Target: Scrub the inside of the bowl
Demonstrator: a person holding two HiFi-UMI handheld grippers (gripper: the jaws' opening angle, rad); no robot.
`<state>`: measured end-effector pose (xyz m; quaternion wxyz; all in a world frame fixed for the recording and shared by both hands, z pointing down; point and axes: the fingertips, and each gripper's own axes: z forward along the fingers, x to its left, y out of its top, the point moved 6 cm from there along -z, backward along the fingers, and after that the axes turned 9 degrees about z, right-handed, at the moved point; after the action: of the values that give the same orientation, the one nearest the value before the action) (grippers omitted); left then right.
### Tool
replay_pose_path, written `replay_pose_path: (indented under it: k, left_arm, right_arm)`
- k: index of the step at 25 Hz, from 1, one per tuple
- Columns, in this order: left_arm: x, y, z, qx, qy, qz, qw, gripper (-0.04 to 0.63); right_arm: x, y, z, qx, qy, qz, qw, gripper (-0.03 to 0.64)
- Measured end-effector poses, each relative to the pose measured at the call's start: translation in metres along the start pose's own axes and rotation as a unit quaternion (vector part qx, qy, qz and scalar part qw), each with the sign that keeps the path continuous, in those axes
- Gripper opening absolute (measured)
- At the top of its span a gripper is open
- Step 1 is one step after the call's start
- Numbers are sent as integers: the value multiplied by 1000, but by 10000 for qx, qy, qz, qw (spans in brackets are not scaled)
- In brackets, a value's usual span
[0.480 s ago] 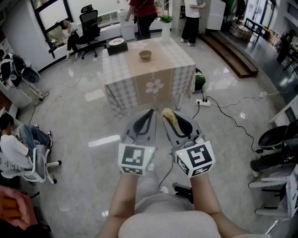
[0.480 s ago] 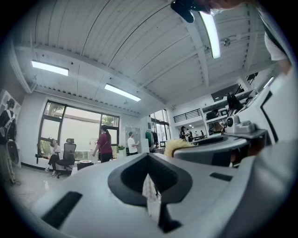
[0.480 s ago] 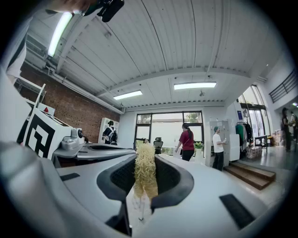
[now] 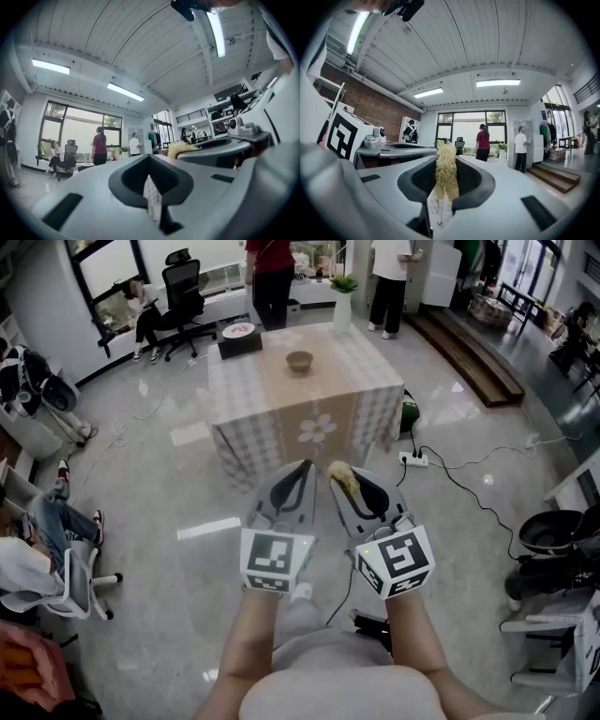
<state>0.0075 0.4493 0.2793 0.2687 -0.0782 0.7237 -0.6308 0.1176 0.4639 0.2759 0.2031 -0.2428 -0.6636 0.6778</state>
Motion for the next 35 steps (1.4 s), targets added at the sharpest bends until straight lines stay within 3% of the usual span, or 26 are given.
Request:
replay_pose_path:
  k: [10, 17, 23, 35]
  left_arm:
    - [61, -18, 52, 0, -5, -116, 9999, 9]
    - [95, -28, 82, -19, -264, -65, 9996, 9]
    - [114, -42, 93, 14, -373, -92, 9993, 9]
    - [138, -53, 125, 15, -259, -188, 9995, 9]
  right_arm:
    - [-20, 4, 73, 111, 107, 73, 9999, 94]
    - [-29, 6, 124, 163, -67, 153, 9997, 94]
    - [-33, 4, 153, 144, -234, 226, 9994, 95]
    - [-52, 3, 184, 305, -78, 19, 9995, 95]
